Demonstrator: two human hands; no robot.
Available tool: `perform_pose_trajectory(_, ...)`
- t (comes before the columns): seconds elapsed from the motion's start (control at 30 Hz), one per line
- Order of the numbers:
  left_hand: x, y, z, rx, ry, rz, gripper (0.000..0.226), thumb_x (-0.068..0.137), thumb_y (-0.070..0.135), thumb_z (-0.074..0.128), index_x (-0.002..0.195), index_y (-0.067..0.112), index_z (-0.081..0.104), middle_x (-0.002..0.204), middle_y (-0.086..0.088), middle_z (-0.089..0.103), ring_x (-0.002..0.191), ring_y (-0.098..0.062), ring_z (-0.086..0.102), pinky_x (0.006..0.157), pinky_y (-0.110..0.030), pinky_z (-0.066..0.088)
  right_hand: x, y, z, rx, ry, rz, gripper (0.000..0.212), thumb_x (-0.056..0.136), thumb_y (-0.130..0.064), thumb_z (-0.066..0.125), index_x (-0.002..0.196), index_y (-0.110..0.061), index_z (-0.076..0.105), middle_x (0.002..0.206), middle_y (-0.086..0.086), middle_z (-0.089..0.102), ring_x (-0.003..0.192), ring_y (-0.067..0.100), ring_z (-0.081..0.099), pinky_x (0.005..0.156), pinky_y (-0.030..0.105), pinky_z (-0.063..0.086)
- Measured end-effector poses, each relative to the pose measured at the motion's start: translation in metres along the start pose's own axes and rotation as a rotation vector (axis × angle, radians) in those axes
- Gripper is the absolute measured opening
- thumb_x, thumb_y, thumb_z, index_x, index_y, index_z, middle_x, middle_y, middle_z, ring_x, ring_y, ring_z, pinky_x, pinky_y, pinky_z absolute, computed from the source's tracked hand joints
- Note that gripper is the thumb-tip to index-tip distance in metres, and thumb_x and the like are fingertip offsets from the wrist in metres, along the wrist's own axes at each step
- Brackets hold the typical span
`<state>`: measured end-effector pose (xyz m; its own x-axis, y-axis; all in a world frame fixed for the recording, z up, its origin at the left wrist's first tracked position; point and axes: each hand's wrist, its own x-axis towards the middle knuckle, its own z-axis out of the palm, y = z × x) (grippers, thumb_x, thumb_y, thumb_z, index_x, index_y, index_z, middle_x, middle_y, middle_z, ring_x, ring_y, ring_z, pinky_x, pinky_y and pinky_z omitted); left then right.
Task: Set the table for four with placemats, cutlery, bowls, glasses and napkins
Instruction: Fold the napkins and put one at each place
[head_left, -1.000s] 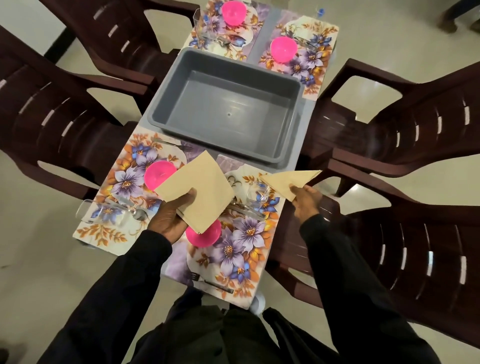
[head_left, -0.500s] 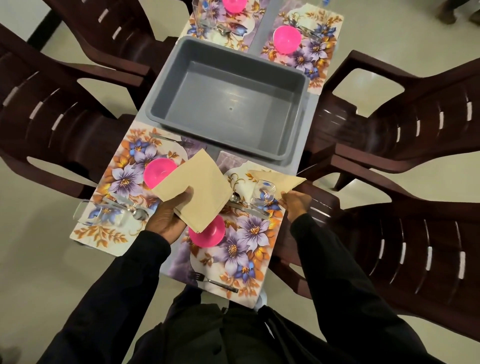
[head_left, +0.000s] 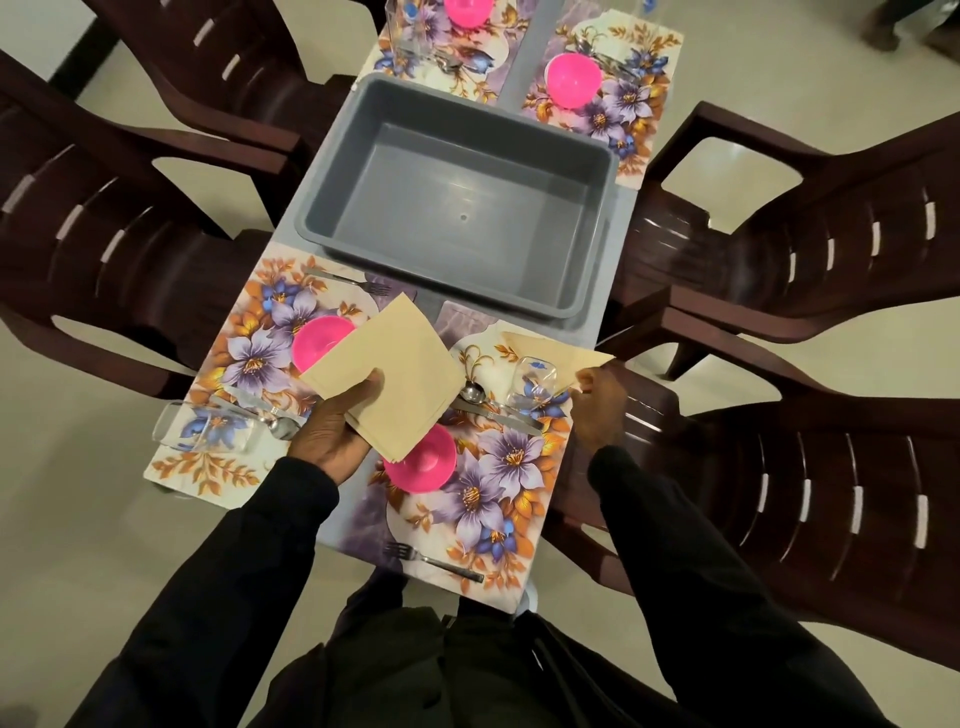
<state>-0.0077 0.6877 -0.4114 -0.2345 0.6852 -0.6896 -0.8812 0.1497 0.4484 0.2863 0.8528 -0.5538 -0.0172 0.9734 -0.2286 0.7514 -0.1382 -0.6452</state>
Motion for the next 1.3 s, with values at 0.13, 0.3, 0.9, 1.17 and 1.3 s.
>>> perform_pose_trajectory(0.13, -0.002, -0.001, -0.005, 0.011, -0.003, 0.002, 0.04, 0.1, -0.006, 0.049, 0.133, 0.013, 0.061, 0.124, -0.01, 0.072, 0.111, -0.024, 0.071, 0.077, -0.042, 0.062, 0.004, 0.002, 0.003, -0.26, -0.217, -0.302, 0.041, 0.081, -0.005, 0.08, 0.119, -0.004, 0.066, 0.126, 0.016, 0.061, 0.116, 0.031, 0.055, 0.096, 0.035, 0.045)
perform_pose_trajectory(0.3, -0.006, -0.004, -0.014, 0.019, 0.0, 0.015, 0.052, 0.097, -0.006, 0.053, 0.146, 0.01, 0.053, 0.138, -0.014, 0.064, 0.124, -0.029, 0.064, 0.084, -0.047, 0.06, 0.006, -0.008, 0.005, -0.404, -0.233, -0.389, 0.053, 0.069, -0.01, 0.091, 0.115, 0.004, 0.067, 0.122, 0.024, 0.062, 0.108, 0.041, 0.057, 0.089, 0.044, 0.051)
perform_pose_trajectory(0.9, -0.028, 0.004, -0.009, 0.02, -0.076, 0.013, 0.048, 0.098, -0.007, 0.052, 0.143, 0.011, 0.056, 0.137, -0.013, 0.065, 0.123, -0.027, 0.064, 0.085, -0.043, 0.06, -0.037, -0.061, -0.084, -0.167, 0.09, -0.397, 0.016, 0.1, -0.014, 0.061, 0.111, -0.007, 0.069, 0.107, 0.011, 0.07, 0.095, 0.024, 0.065, 0.084, 0.038, 0.057)
perform_pose_trajectory(1.17, -0.054, 0.025, -0.013, 0.038, -0.157, -0.011, 0.039, 0.098, -0.006, 0.053, 0.132, 0.01, 0.062, 0.129, -0.013, 0.07, 0.114, -0.024, 0.07, 0.083, -0.039, 0.061, -0.101, -0.175, -0.103, 0.221, -0.028, -0.417, 0.011, 0.091, -0.015, 0.075, 0.101, -0.014, 0.078, 0.096, -0.007, 0.075, 0.087, 0.003, 0.07, 0.08, 0.014, 0.055)
perform_pose_trajectory(1.3, -0.064, 0.037, -0.02, 0.109, -0.179, -0.009, 0.04, 0.096, -0.004, 0.057, 0.134, 0.008, 0.06, 0.13, -0.013, 0.069, 0.113, -0.024, 0.07, 0.081, -0.035, 0.061, -0.131, -0.209, -0.059, 0.281, -0.228, -0.343, 0.025, 0.088, -0.025, 0.079, 0.109, -0.012, 0.076, 0.1, -0.006, 0.076, 0.089, 0.001, 0.072, 0.081, 0.02, 0.059)
